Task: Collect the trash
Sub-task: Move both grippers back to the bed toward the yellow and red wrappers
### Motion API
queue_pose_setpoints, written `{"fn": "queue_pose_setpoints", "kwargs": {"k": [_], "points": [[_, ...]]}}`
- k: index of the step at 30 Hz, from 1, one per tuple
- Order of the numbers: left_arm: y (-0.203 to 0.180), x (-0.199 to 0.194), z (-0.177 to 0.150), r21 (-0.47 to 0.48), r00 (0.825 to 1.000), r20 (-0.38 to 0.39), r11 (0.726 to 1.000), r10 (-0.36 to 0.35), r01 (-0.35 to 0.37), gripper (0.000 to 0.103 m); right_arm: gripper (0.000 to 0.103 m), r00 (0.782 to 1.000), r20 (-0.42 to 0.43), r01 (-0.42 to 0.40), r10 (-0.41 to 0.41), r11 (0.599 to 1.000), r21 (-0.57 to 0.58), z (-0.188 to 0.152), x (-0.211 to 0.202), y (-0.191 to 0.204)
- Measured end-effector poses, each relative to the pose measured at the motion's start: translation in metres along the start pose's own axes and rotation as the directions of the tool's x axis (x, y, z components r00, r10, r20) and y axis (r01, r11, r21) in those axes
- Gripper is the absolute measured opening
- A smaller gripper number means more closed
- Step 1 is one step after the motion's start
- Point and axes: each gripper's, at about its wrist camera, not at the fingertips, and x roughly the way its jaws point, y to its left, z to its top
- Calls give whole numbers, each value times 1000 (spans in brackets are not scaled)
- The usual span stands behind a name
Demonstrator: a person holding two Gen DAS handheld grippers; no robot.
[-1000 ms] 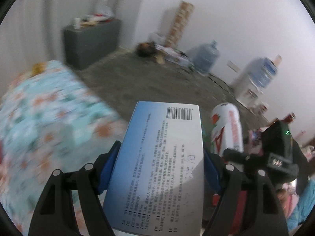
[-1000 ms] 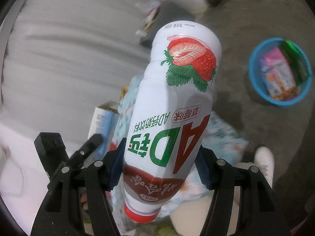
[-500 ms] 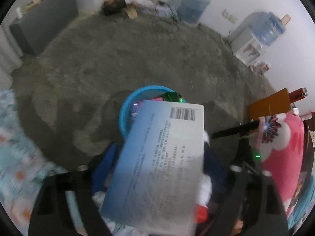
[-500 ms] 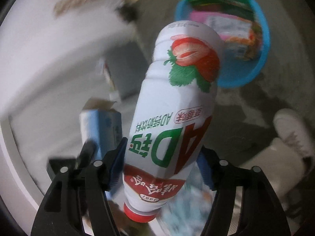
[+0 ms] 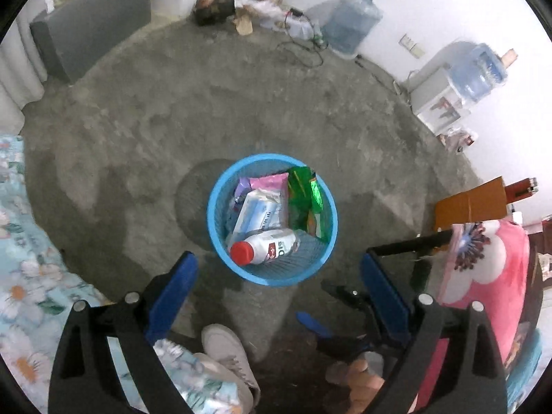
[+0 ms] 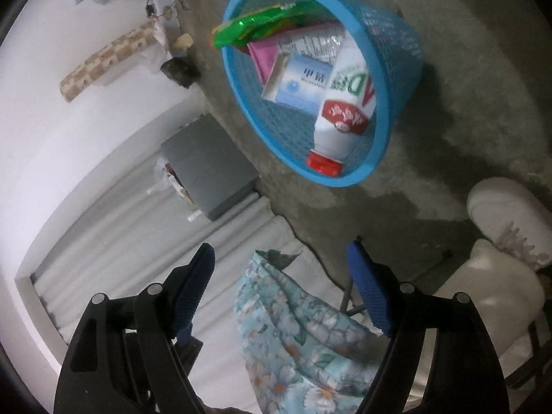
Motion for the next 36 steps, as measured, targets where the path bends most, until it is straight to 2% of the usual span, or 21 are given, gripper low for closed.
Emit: {"fn": "queue_pose_setpoints", "kwargs": {"k": [4,7,10,13,16,18,21,23,26,27,28,29,30,32,33,35,36], "points": [[14,-49,-22,-9,997,75,1000,-28,28,93,75,999,-1,45,-45,995,-84,-17,-3,16],[30,-91,-50,-31,989,145,999,-29,34,93,75,996,-7,90,-93,976,-196,-37,-3,34],[53,-131,-80,-66,979,203,997,-20,34,93,77,989,-8,138,-149,931,-339,-67,0,60],[87,-175,-119,-128,959,283,991,13,25,93,78,981,0,171,-195,857,-486,-105,4,92],[130,-217,-161,-206,928,363,979,86,-10,93,79,972,-4,181,-233,763,-621,-147,18,122],[164,-243,-192,-278,900,407,960,157,-42,93,79,967,-18,166,-252,688,-707,-180,31,140],[217,-279,-239,-414,857,447,908,256,-55,93,79,955,-62,127,-289,590,-798,-226,53,156],[254,-301,-270,-497,827,466,866,316,-51,93,79,941,-107,91,-322,545,-833,-253,70,161],[299,-322,-306,-612,793,458,789,400,-44,93,79,900,-200,17,-387,489,-872,-298,107,161],[316,-328,-320,-654,783,455,756,424,-30,93,79,881,-225,0,-417,476,-880,-314,124,159],[333,-334,-333,-688,774,453,725,442,-11,93,79,864,-245,-11,-441,469,-883,-325,137,157],[345,-336,-343,-708,770,454,706,449,6,93,79,843,-270,-26,-465,467,-884,-338,152,153],[361,-336,-353,-735,773,445,678,452,26,93,79,814,-305,-47,-495,467,-883,-353,171,147],[388,-334,-369,-775,780,429,629,456,59,90,79,768,-346,-71,-538,465,-882,-377,199,138],[397,-333,-374,-788,782,427,611,455,74,87,79,739,-366,-84,-566,461,-884,-393,218,133],[421,-331,-383,-815,787,422,569,450,111,83,79,693,-387,-103,-608,448,-888,-418,248,123],[436,-328,-387,-830,793,417,542,445,132,78,79,665,-400,-110,-630,447,-888,-431,268,116]]}}
